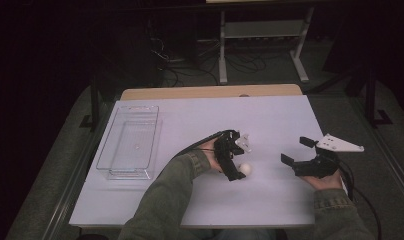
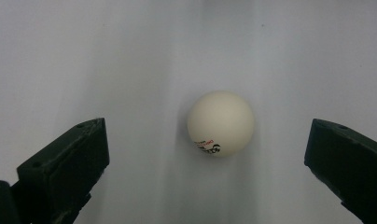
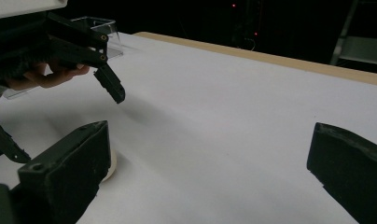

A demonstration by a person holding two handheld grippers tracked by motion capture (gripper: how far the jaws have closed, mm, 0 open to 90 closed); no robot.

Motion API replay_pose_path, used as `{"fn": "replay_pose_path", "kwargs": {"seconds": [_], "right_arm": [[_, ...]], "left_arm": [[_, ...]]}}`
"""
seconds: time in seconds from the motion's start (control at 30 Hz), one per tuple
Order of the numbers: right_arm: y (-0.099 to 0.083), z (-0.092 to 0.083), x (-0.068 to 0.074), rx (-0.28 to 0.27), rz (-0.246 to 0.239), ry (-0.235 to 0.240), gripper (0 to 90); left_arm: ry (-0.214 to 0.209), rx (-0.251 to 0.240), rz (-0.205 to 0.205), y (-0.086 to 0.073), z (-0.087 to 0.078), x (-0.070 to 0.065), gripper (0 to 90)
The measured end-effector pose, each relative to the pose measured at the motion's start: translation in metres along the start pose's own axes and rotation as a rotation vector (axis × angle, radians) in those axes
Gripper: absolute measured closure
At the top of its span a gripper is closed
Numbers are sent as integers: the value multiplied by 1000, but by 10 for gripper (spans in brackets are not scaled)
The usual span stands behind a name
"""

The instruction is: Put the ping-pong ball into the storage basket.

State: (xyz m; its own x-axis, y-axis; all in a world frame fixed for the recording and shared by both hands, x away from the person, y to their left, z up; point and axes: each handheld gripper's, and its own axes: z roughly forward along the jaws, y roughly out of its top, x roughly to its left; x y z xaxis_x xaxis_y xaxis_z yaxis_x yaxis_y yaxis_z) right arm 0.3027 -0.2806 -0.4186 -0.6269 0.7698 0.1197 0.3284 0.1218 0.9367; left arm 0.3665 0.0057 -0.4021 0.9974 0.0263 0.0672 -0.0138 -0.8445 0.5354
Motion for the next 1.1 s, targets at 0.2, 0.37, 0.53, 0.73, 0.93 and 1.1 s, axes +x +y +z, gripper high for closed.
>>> {"fn": "replay_pose_path", "kwargs": {"seconds": [0.2,0.37,0.53,0.73,0.93,1.1], "right_arm": [[0,0,0,0,0,1,0],[0,-1,0,0,1,1,0],[0,-1,1,0,2,3,0],[0,-1,1,-2,5,3,0],[0,-1,1,-1,2,4,0],[0,-1,1,0,0,-1,0]], "left_arm": [[0,1,5,0,2,0,0],[-5,-2,2,1,5,-1,0],[-12,5,-4,0,8,0,0],[-14,1,-12,-2,10,-1,0],[-24,1,-16,-3,15,-1,1],[-35,-8,-15,-3,19,-1,16]]}}
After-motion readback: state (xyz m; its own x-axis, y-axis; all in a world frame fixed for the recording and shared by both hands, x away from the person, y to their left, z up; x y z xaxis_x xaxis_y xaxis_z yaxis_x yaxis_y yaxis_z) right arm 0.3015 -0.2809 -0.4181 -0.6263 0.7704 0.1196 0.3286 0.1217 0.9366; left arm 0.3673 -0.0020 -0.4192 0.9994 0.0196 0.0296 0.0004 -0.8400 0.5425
